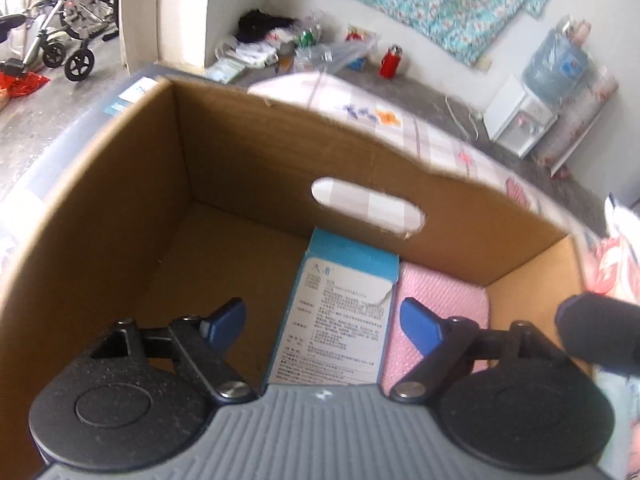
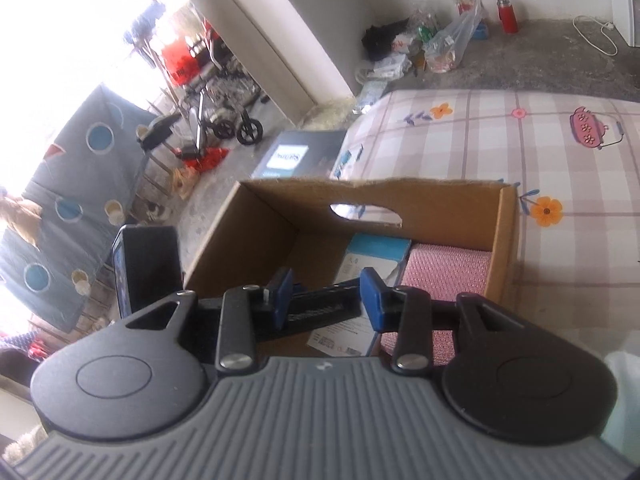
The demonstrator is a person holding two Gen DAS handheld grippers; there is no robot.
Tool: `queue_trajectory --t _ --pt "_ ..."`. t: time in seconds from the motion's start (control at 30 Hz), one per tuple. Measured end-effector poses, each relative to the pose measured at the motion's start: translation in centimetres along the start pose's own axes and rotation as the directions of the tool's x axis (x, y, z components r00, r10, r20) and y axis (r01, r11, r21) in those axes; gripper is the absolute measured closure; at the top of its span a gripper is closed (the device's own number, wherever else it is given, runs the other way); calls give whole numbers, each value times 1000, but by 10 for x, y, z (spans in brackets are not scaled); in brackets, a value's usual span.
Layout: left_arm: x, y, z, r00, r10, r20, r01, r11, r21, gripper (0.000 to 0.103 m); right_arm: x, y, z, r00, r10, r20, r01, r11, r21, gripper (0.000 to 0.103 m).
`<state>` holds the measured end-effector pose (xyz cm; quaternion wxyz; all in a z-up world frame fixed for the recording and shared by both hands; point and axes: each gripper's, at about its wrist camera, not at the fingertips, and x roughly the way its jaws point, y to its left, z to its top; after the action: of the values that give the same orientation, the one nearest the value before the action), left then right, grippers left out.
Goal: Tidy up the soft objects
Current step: 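Open the left tool beside the pink sponge and withdraw, then reach the left tool to the clear bag of yellow noodles and grasp it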
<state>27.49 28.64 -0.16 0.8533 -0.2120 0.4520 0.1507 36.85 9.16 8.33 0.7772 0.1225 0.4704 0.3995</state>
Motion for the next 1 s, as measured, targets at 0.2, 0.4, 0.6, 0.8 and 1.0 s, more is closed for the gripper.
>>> queue_trajectory --t 0.2,0.4,0.6,0.8,1.0 --pt "-47 0 -2 995 -22 100 23 1000 -14 8 -49 -4 0 994 40 101 -43 999 29 65" --pt "-90 -16 -7 982 -70 175 68 998 18 5 -116 -15 -4 977 42 208 -52 998 43 64" --pt "-121 -55 -26 979 -126 160 111 988 103 4 -189 -48 -24 960 -37 277 19 997 69 62" --pt "-135 -116 -47 964 -237 124 203 951 235 0 -260 -111 -62 928 -197 318 153 976 156 61" --pt "-133 -182 -69 930 -364 46 324 873 366 0 -323 -179 -109 878 -340 337 247 925 288 59"
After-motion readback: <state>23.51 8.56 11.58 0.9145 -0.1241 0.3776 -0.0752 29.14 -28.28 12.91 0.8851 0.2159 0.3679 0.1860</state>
